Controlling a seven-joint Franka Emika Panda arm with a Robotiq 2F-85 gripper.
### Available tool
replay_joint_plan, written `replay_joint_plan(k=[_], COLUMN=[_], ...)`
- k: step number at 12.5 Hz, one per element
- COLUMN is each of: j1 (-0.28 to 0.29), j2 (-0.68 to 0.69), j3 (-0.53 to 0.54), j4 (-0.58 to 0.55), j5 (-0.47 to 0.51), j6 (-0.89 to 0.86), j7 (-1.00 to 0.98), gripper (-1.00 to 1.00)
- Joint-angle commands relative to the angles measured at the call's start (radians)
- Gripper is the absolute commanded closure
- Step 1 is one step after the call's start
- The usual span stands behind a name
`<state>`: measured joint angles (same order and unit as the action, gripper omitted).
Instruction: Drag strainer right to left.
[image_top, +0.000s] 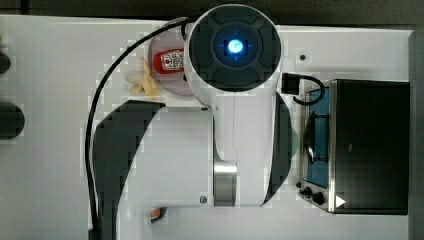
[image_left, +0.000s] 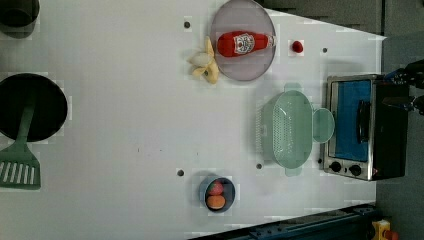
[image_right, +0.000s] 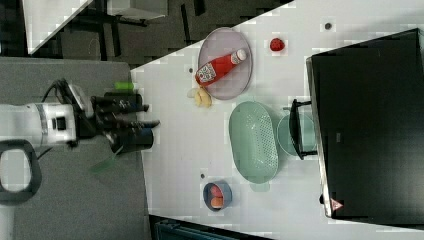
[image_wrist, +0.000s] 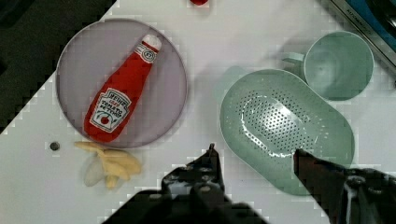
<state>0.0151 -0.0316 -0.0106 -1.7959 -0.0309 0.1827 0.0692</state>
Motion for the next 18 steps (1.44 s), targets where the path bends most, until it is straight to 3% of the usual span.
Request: replay_joint_plan(k=[1, 4, 9, 12, 18], j1=[-0.013, -0.011, -0.009, -0.009, 0.006], j2=[-0.466, -0.432, -0.273, -0.127, 0.196], j3=[-0.061, -0.058, -0.044, -0.036, -0.031], j4=[-0.220, -0.283, -0.495, -0.603, -0.661], j5=[-0.019, -0.018, -0.018, -0.018, -0.018], j6=[-0.239, -0.202, 0.128, 0.403, 0.837], j7=[0.079, 0.080, 0.156, 0.344, 0.581], gripper=[-0.40, -0.99, -1.00, -1.00, -1.00])
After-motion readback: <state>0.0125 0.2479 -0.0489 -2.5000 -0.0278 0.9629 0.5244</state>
